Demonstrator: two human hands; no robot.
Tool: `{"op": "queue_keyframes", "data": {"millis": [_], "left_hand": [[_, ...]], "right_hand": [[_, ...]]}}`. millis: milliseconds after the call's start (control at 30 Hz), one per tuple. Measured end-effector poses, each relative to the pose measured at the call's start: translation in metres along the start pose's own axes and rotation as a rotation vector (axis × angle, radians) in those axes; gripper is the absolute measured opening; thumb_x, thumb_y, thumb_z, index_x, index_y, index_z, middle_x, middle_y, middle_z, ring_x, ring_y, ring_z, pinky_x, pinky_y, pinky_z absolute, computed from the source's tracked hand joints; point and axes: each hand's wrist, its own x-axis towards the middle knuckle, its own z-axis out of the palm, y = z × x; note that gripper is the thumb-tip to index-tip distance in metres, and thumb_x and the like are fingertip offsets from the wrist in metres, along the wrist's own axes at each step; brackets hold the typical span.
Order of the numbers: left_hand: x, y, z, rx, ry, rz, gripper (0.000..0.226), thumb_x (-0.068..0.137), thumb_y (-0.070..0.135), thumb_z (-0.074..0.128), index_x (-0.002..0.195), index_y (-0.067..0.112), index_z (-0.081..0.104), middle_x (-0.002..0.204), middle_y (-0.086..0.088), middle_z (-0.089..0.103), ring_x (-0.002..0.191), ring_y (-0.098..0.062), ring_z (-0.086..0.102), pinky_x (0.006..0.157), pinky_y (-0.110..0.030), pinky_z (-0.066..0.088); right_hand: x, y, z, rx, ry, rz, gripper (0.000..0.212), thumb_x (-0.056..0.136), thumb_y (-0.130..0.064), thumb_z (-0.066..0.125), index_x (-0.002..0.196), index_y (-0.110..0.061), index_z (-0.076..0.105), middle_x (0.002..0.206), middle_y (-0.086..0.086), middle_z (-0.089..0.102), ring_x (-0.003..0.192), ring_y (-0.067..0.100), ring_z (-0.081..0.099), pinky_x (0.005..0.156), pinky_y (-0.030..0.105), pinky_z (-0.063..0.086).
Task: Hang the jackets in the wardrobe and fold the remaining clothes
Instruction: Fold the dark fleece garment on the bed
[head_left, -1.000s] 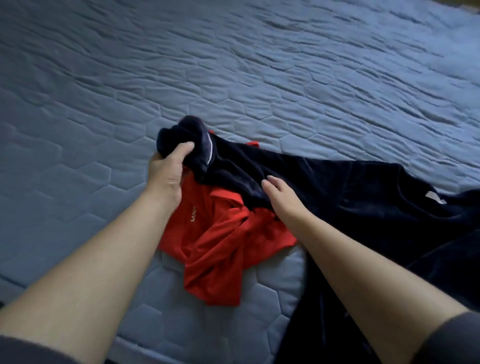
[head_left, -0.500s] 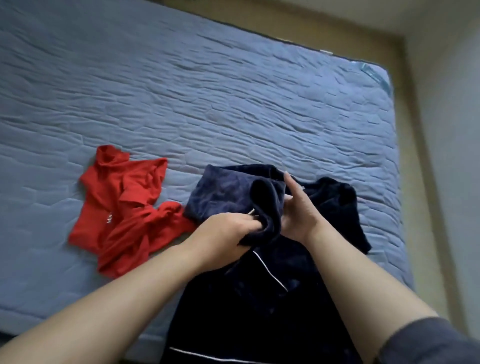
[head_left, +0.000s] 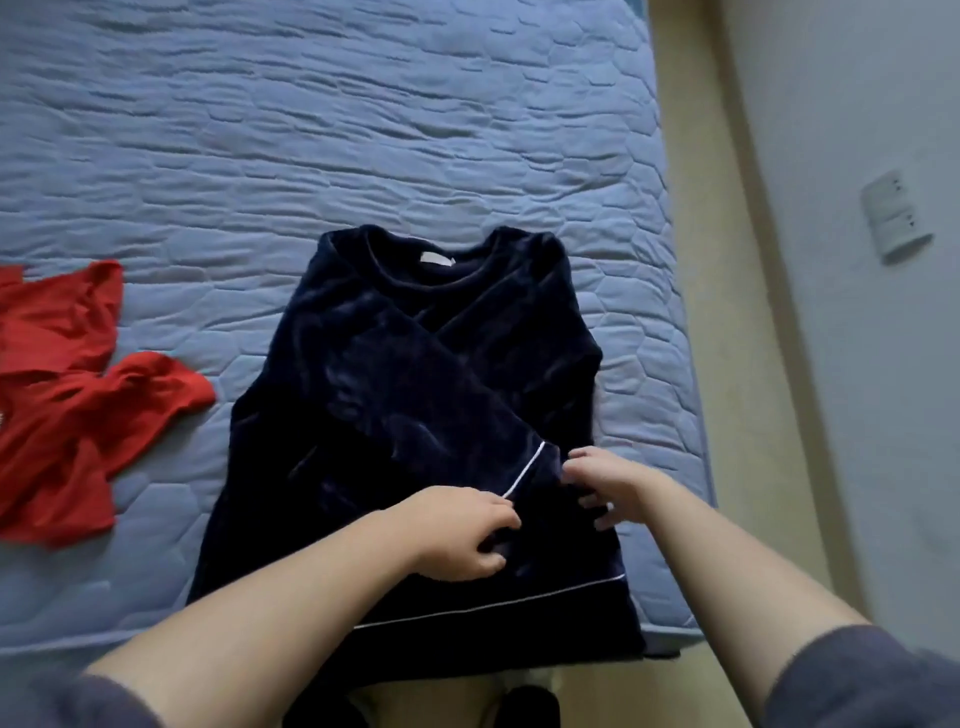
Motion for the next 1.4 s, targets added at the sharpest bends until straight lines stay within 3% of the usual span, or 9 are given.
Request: {"op": "queue_keyframes", "data": {"millis": [100,300,467,633,867,1067,1167,1300,1400], "left_hand": [[0.006,-0.041,0.010,-0.017,-0.019,-0.236,0.037,0.091,0.033,0.048,0.127,0.025,0.052,0.127,0.005,0.056,0.118,-0.017,0.052,0.096,-0.034,0.044],[-0.006,-0.134,0.006,-0.287,0.334,-0.868,0.018,0.086,0.031,0.049,0.099,0.025,0.059,0.100,-0.001,0.064,0.087,-0.022,0.058,0.073,-0.030,0.046],[-0.015,-0.205,0.003,-1.039,0.702,-1.314,0.047,0.086,0.040,0.053,0.112,0.003,0.061,0.106,-0.014,0.065,0.095,-0.033,0.061,0.085,-0.037,0.048],[-0.014,-0.248,0.014,-2.055,0.918,-0.851,0.025,0.092,0.035,0.057,0.111,0.019,0.060,0.095,-0.003,0.068,0.087,-0.018,0.063,0.070,-0.037,0.050],[-0.003,-0.278,0.031,-2.295,1.298,-0.497,0.009,0.092,0.015,0.059,0.097,0.010,0.065,0.093,-0.009,0.070,0.082,-0.022,0.067,0.065,-0.033,0.056],[-0.024,-0.281,0.045,-1.922,0.992,-0.616,0.010,0.098,0.015,0.048,0.105,0.016,0.054,0.100,-0.007,0.064,0.081,-0.018,0.063,0.067,-0.035,0.053],[-0.043,-0.270,0.063,-1.348,0.912,-0.698,0.009,0.093,0.011,0.054,0.100,0.017,0.057,0.105,-0.008,0.066,0.091,-0.021,0.064,0.081,-0.036,0.053],[-0.084,-0.236,0.111,-0.364,0.771,-0.645,0.046,0.081,0.013,0.065,0.126,0.010,0.057,0.132,-0.008,0.054,0.121,-0.025,0.052,0.101,-0.039,0.042],[-0.104,-0.199,0.149,-0.094,0.580,-0.670,0.068,0.077,0.020,0.068,0.141,0.013,0.045,0.152,-0.011,0.035,0.140,-0.028,0.033,0.112,-0.046,0.027]], "right_hand": [[0.032,0.026,0.006,-0.137,0.169,0.003,0.037,0.087,-0.025,0.053,0.123,-0.025,0.041,0.103,0.004,0.050,0.084,0.018,0.050,0.072,0.030,0.039],[0.065,-0.008,0.037,-0.404,0.477,-0.283,0.043,0.087,-0.023,0.051,0.129,-0.016,0.048,0.126,0.008,0.053,0.114,0.026,0.052,0.092,0.035,0.044],[0.087,-0.084,0.069,-0.475,0.497,-0.465,0.047,0.088,-0.020,0.050,0.134,-0.019,0.044,0.133,0.004,0.046,0.117,0.023,0.049,0.095,0.036,0.042],[0.121,-0.165,0.105,-0.465,0.515,-0.582,0.056,0.087,-0.023,0.052,0.141,-0.020,0.036,0.137,0.006,0.044,0.121,0.025,0.048,0.099,0.040,0.041],[0.156,-0.259,0.142,-0.308,0.609,-0.735,0.026,0.091,-0.020,0.051,0.114,-0.016,0.063,0.113,0.006,0.066,0.109,0.024,0.059,0.081,0.023,0.037],[0.163,-0.239,0.165,-0.749,0.824,-0.595,0.057,0.098,-0.037,0.042,0.150,-0.025,0.023,0.156,0.006,0.024,0.143,0.027,0.022,0.112,0.052,0.021],[0.151,-0.186,0.168,-0.819,0.853,-0.675,0.060,0.100,-0.041,0.035,0.153,-0.032,0.009,0.162,-0.001,0.000,0.149,0.022,-0.002,0.116,0.056,0.006],[0.135,-0.092,0.160,-1.015,0.713,-0.582,0.060,0.100,-0.049,0.024,0.151,-0.038,-0.005,0.160,-0.004,-0.018,0.147,0.022,-0.016,0.116,0.057,0.002],[0.122,-0.031,0.150,-1.053,0.695,-0.514,0.061,0.098,-0.053,0.019,0.148,-0.040,-0.014,0.159,-0.004,-0.020,0.147,0.022,-0.017,0.116,0.057,0.004]]}}
